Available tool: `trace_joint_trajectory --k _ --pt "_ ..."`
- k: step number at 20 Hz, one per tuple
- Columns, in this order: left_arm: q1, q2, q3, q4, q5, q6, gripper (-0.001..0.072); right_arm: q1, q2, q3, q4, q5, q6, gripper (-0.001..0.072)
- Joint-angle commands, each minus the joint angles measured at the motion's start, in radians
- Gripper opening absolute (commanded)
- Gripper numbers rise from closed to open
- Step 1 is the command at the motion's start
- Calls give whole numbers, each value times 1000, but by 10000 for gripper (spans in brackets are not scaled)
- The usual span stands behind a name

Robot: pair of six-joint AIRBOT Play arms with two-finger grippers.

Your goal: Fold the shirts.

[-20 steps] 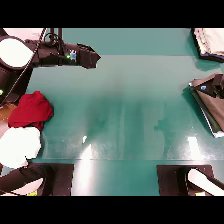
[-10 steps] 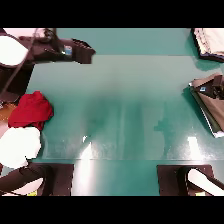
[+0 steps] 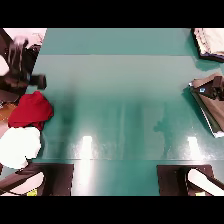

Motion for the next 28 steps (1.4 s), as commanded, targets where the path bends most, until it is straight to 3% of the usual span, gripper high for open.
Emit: trace_joint_trajectory --k 1,6,7,8,9,11,14,19,22,28 --pt "138 1 -232 53 128 -19 718 0 1 0 0 2 0 18" --pt "179 2 -335 54 264 -19 711 0 1 0 7 2 0 19" --pt "179 2 -322 51 261 -19 488 0 1 0 7 2 0 18" --pt "179 2 -298 46 251 -19 160 0 1 0 7 2 0 19" --pt "179 2 -266 37 235 -16 37 0 1 0 7 2 0 19" --pt "177 6 -149 -7 164 -8 24 0 1 0 7 2 0 18" --pt "159 59 78 -148 72 101 23 0 1 0 8 8 1 19" --pt "-117 108 550 -177 -187 168 23 0 1 0 8 -29 1 19" --pt "-322 106 709 -185 -187 170 23 0 1 0 8 -28 1 18" --pt "-637 -10 728 -186 -165 199 23 0 1 0 8 -28 1 18"
